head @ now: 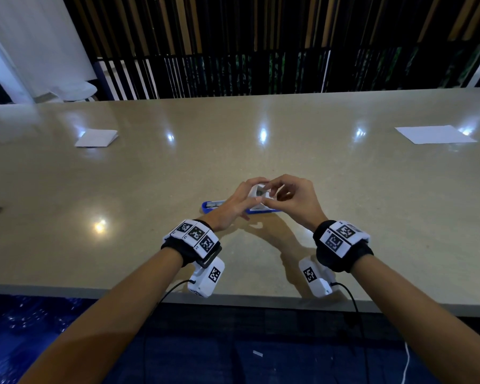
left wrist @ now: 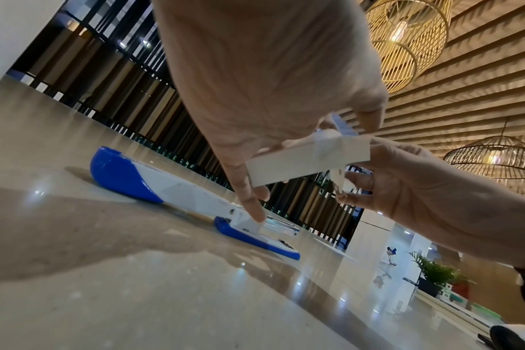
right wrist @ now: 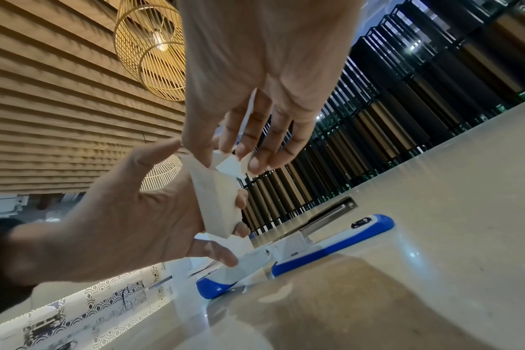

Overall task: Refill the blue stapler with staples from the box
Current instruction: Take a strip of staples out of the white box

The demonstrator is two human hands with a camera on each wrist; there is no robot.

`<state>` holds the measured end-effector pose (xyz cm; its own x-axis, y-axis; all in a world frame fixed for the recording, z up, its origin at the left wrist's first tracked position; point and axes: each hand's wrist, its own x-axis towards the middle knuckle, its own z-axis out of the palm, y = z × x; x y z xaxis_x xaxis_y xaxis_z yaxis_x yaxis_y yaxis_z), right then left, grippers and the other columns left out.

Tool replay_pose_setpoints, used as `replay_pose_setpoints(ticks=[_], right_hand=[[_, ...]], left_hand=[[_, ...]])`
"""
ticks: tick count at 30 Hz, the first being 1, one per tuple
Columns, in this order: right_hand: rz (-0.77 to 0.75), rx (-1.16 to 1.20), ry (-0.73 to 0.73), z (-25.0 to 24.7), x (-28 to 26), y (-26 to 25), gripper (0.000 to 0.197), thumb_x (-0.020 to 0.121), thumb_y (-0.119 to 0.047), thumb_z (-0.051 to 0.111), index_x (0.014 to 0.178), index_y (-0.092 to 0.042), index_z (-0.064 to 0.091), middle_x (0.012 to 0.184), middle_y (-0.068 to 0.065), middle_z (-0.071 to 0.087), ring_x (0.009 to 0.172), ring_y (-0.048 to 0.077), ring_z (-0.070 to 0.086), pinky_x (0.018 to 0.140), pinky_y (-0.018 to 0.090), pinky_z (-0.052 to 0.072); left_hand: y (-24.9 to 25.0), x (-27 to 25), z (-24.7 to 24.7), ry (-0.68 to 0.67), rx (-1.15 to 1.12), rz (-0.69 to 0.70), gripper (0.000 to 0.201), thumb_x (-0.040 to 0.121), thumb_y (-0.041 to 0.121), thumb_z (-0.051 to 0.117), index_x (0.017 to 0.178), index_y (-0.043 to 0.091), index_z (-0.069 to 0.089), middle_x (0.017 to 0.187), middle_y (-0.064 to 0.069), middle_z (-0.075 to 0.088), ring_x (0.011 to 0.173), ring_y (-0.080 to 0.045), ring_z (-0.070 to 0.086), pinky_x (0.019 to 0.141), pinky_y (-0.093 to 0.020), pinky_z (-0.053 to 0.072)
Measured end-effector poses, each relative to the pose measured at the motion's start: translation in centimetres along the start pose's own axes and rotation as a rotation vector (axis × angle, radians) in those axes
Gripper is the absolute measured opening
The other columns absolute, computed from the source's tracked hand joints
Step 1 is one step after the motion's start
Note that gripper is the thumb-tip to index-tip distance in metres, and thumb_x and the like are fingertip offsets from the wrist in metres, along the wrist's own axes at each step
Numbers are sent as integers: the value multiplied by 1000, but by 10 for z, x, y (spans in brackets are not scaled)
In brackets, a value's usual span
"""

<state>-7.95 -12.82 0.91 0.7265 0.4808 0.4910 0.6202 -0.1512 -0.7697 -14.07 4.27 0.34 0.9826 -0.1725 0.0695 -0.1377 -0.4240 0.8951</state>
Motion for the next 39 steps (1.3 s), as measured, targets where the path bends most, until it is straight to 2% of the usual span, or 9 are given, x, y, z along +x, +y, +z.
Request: replay_pose_setpoints(ticks=[4, 9, 15, 18, 20, 26, 29, 35, 39], right_hand=[[-50, -21, 3, 1, -1, -4, 23, 68, -16, 83, 87, -10, 73, 74, 6, 67, 57, 13, 59, 56, 24, 54], [-62, -37, 49, 1, 0, -6, 18, 67, -12, 81, 84, -10, 73, 78, 8, 69, 61, 20, 63, 59, 31, 57], [-48, -33, 87, 2, 3, -5, 13, 73, -13, 78, 85, -9, 74, 81, 10, 69, 65, 25, 66, 61, 38, 58], [-33, -68, 108, 5, 2, -2, 10, 76, -13, 76, 84, -7, 76, 81, 10, 69, 65, 23, 66, 61, 35, 57], [-18, -82, 122, 8, 1, -1, 10, 76, -12, 76, 85, -7, 77, 81, 10, 68, 65, 20, 64, 61, 30, 56], [13, -199, 124, 15, 3, 1, 12, 76, -14, 75, 85, -7, 77, 80, 6, 62, 61, 4, 49, 56, 12, 44], [21, -248, 135, 18, 3, 0, 11, 77, -15, 74, 84, -7, 77, 82, 3, 57, 63, 9, 47, 58, 21, 45], [13, -342, 96, 21, 0, 1, 12, 79, -23, 70, 81, -11, 74, 93, -4, 44, 89, 15, 49, 72, 46, 50], [1, -345, 119, 23, -3, 0, 14, 79, -29, 70, 79, -16, 74, 92, -7, 44, 85, 10, 47, 71, 51, 50]], left_hand=[[-6, 0, -1, 30, 29, 39, 37, 82, 53, 49, 112, 61, 30, 139, -3, 34, 120, -25, 51, 81, -30, 55], [-13, 1, -6, 66, 156, 101, 39, 91, 40, 52, 120, 46, 27, 129, 2, 37, 118, -26, 50, 89, -35, 52], [-8, -1, -11, 123, 248, 176, 41, 96, 29, 51, 131, 28, 31, 119, 1, 42, 95, -14, 55, 54, -24, 54], [-10, 1, -17, 175, 396, 197, 41, 96, 28, 51, 133, 16, 39, 122, -3, 47, 103, -14, 51, 78, -20, 48], [-12, 3, -20, 177, 477, 200, 40, 96, 32, 50, 133, 16, 42, 127, -4, 48, 112, -17, 50, 92, -27, 43], [-8, 4, -19, 140, 598, 114, 44, 96, 40, 47, 135, 21, 41, 129, -4, 48, 113, -19, 51, 96, -32, 44], [-8, 3, -18, 137, 571, 115, 42, 96, 38, 47, 134, 20, 41, 127, -4, 48, 111, -20, 51, 94, -32, 43], [-12, 0, -17, 120, 462, 106, 42, 97, 35, 49, 134, 18, 41, 127, -3, 52, 112, -16, 51, 93, -27, 41], [-15, -2, -18, 117, 395, 124, 37, 97, 31, 50, 131, 18, 43, 116, 5, 54, 100, -11, 53, 83, -21, 40]])
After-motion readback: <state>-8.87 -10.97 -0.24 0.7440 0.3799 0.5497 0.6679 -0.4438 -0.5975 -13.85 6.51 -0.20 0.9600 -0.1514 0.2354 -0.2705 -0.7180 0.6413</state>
